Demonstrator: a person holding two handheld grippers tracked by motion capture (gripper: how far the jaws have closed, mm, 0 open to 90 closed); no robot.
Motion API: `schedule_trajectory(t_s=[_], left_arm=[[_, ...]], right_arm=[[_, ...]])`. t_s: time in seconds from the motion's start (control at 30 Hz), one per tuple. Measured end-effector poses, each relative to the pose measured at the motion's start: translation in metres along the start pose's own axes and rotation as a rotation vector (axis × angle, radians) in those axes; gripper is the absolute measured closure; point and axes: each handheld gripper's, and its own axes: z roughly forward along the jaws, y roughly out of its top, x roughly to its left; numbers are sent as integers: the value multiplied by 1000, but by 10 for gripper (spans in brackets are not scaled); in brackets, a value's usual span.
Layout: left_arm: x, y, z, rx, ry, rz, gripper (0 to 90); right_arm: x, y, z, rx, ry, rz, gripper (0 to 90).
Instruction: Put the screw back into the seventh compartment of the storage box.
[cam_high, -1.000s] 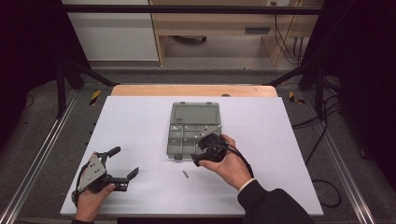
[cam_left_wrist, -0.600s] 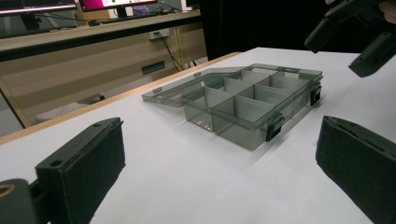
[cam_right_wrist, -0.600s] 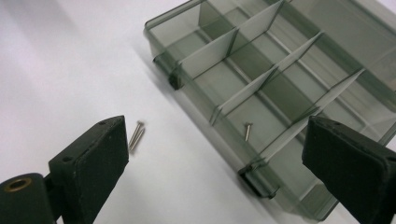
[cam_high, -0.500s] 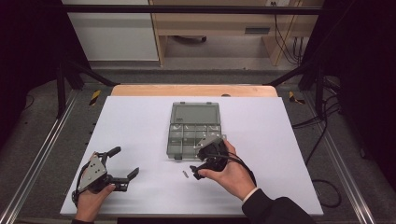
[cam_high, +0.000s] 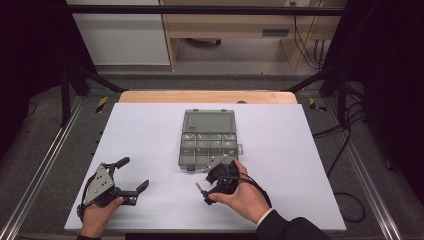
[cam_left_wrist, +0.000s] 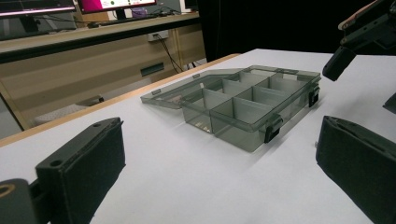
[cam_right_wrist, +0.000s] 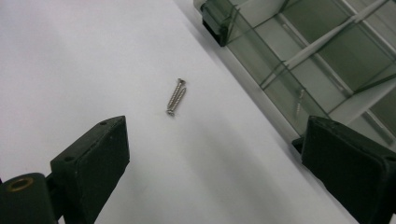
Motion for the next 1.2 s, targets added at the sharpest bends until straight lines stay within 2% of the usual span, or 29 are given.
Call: schedule_trajectory(t_s=[0.3, 0.37, 0.4, 0.47, 0.5, 0.67, 0.7, 0.73, 0.8, 0.83, 0.9, 0.93, 1.07, 1.2], left_arm=[[0, 0, 0, 2, -2, 1, 10], [0, 0, 0, 1, -2, 0, 10], [0, 0, 0, 1, -2, -1, 10], [0, 0, 0, 1, -1, -1, 10], [0, 0, 0, 1, -1, -1, 10], [0, 0, 0, 2, -2, 1, 10], [0, 0, 0, 2, -2, 0, 10], [0, 0, 0, 0, -2, -1, 10], [1, 0, 0, 2, -1, 1, 10], [1, 0, 0, 2, -1, 1, 10], [1, 0, 0, 2, 0, 1, 10], [1, 0, 0, 1, 0, 1, 10], [0, 0, 0, -1, -1, 1, 10], [0, 0, 0, -4, -1, 0, 10]], right_arm=[[8, 3, 8, 15, 26, -13, 69], [7, 4, 11, 18, 29, -9, 73], [9, 5, 12, 18, 33, 14, 73], [9, 5, 14, 25, 47, 7, 82], [8, 5, 14, 30, 43, -5, 97], [10, 8, 16, 24, 59, 0, 164], [9, 8, 17, 27, 54, -14, 171], [9, 9, 18, 28, 58, -9, 221], [8, 10, 18, 26, 58, -15, 249], [8, 11, 19, 24, 58, -11, 292], [8, 11, 18, 27, 63, -16, 312], [7, 12, 19, 28, 57, -14, 358], [6, 13, 19, 25, 55, -4, 436], [3, 15, 19, 23, 60, 19, 481]])
